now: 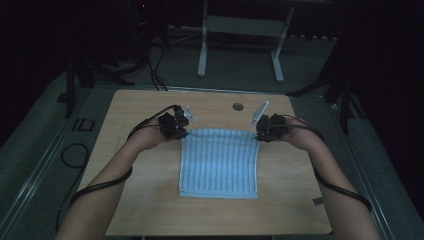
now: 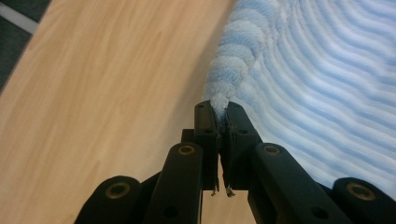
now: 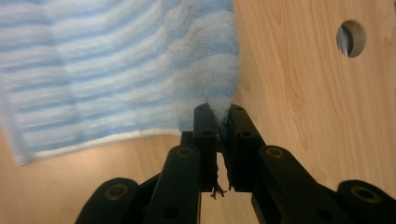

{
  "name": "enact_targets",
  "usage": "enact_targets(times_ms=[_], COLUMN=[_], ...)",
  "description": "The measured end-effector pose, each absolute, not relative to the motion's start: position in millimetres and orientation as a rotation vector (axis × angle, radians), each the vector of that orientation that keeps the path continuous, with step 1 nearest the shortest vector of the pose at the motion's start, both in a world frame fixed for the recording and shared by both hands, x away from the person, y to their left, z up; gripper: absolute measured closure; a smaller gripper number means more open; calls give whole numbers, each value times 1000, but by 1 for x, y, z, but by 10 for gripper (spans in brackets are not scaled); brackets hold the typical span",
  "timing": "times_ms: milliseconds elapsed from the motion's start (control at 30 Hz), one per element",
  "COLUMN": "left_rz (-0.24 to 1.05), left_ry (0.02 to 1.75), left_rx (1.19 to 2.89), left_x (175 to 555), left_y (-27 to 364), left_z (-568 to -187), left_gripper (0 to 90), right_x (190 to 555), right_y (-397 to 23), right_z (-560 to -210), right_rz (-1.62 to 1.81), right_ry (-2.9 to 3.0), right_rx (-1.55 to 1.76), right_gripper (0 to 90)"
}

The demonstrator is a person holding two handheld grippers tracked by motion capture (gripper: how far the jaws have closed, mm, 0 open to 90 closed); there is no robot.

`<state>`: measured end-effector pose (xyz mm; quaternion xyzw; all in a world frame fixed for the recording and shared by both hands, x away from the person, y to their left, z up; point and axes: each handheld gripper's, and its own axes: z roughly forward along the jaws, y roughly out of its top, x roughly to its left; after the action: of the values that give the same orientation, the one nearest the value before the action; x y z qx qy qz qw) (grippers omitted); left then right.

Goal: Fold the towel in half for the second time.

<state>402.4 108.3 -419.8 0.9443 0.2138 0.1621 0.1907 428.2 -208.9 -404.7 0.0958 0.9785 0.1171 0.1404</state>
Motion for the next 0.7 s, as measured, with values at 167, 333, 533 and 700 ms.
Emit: enact_targets(times_ms=[167,333,533,700], left_rz=[422,388,338,293], left_ry=[537,502,417,397], left_rx=[2654,2668,2758,2771], left_x=[369,339,307,295], left_y=[113,115,108,103], left_z=[-425,-439,-463,-478], left_gripper=[856,854,846,846], right_x=[391,357,325,313], right_y=[-211,-215,-213,-214], right_z=[-401,-414,-442,-461], right_rz=[398,426,382,392], right_ry=[2801,2820,2883,2921], right_rx=[240,208,154,158], right_gripper=[836,833,831,830])
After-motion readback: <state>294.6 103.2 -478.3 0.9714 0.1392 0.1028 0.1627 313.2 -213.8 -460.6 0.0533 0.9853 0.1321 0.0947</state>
